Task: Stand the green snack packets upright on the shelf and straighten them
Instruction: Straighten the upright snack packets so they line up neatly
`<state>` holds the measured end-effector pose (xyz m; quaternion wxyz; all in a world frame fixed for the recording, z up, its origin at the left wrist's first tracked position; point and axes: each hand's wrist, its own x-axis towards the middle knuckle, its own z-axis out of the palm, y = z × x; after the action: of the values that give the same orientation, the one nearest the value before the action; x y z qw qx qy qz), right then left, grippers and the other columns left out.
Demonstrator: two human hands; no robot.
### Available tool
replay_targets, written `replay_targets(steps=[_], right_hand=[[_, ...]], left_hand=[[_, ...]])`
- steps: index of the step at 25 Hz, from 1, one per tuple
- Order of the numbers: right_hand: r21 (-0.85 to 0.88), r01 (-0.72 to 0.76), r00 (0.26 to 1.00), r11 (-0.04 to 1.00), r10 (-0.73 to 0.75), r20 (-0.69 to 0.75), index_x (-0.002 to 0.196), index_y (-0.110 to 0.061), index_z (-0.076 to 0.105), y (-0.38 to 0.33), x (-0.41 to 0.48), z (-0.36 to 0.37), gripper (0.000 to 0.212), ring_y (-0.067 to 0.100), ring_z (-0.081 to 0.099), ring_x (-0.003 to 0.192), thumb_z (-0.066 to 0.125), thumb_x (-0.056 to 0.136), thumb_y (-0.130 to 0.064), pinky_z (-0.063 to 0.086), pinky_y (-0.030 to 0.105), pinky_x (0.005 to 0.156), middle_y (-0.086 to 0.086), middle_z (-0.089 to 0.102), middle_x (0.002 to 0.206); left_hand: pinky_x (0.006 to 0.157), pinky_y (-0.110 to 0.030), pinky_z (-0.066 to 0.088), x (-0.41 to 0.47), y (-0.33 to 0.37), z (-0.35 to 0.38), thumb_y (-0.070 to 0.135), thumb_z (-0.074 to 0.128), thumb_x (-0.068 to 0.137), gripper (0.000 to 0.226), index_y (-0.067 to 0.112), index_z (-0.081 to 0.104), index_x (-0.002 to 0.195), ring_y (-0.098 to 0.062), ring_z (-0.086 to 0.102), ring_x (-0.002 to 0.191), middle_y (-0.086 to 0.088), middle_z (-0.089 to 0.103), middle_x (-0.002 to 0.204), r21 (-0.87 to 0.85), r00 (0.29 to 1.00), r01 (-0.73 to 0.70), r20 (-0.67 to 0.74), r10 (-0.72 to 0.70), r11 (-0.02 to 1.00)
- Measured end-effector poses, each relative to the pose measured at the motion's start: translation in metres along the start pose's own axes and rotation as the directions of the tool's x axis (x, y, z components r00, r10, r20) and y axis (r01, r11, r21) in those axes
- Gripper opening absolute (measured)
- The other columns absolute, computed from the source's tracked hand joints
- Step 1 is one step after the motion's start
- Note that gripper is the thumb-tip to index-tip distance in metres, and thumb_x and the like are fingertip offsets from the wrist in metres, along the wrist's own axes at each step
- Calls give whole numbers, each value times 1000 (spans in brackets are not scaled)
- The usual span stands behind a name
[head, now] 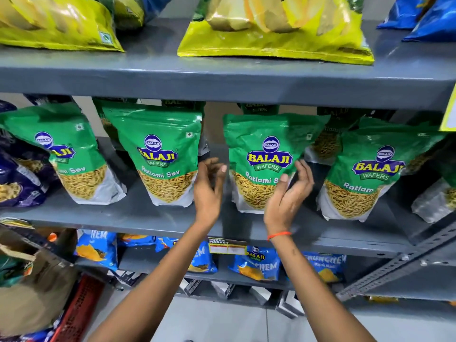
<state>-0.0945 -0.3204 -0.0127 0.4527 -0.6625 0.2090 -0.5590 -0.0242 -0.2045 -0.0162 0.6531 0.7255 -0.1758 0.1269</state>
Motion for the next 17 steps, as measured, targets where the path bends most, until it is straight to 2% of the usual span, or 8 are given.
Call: replay_targets(steps=[2,4,7,9,10,12,14,17], right_hand=[[-3,198,979,980,-198,49,120,-1,49,-21,-21,20,35,19,40,121,40,90,-17,28,23,109,16,46,124],[7,293,949,956,-292,116,118,-2,50,-36,-44,49,32,20,42,119,41,89,-15,30,27,108,19,49,120],[9,197,945,980,-192,265,116,0,52,-43,-78,99,31,19,44,117,44,91,-15,33,28,106,22,51,119],[-59,0,934,998,21,357,120,1,51,-31,-95,120,31,20,45,120,47,93,-13,32,27,104,21,53,124],[-82,-144,897,986,165,410,123,-1,50,-22,-101,126,32,23,46,121,47,94,-14,33,27,102,18,53,126],[-90,-437,732,895,412,543,122,-9,50,-9,-112,134,30,23,51,120,45,96,-21,37,29,94,9,57,123],[-83,-505,640,859,436,632,120,-17,50,-2,-118,137,28,9,55,113,50,94,-26,38,24,90,-2,59,118],[-31,-468,627,883,357,692,112,-35,51,0,-117,139,31,-13,56,104,62,87,-21,44,4,84,-16,61,115]], left_hand=[[85,-19,44,5,3,-26,26,53,92,20,16,51,110,-10,58,93,0,62,99,60,990,-144,-4,144,988],[90,-17,38,11,0,-59,29,51,92,20,18,52,108,-15,54,97,-1,59,102,163,953,-288,-49,299,944],[99,-18,30,26,-23,-111,23,47,95,23,9,52,112,-21,48,107,-14,58,110,304,905,-296,-212,368,905],[106,-30,31,33,-46,-137,11,43,95,30,1,48,123,-28,45,120,-23,52,124,284,936,-114,-290,199,952],[110,-36,30,36,-57,-148,7,40,95,36,-2,42,130,-31,41,127,-24,46,134,222,965,4,-257,55,975],[116,-39,25,40,-80,-164,8,37,98,42,0,31,139,-30,33,138,-18,34,148,130,971,234,-68,-227,963],[114,-35,28,45,-94,-174,14,36,100,40,6,34,139,-25,36,137,-13,36,149,36,905,401,137,-402,915],[114,-44,33,49,-105,-182,21,40,99,29,16,47,127,-24,46,129,-13,49,140,-77,828,518,294,-477,852]])
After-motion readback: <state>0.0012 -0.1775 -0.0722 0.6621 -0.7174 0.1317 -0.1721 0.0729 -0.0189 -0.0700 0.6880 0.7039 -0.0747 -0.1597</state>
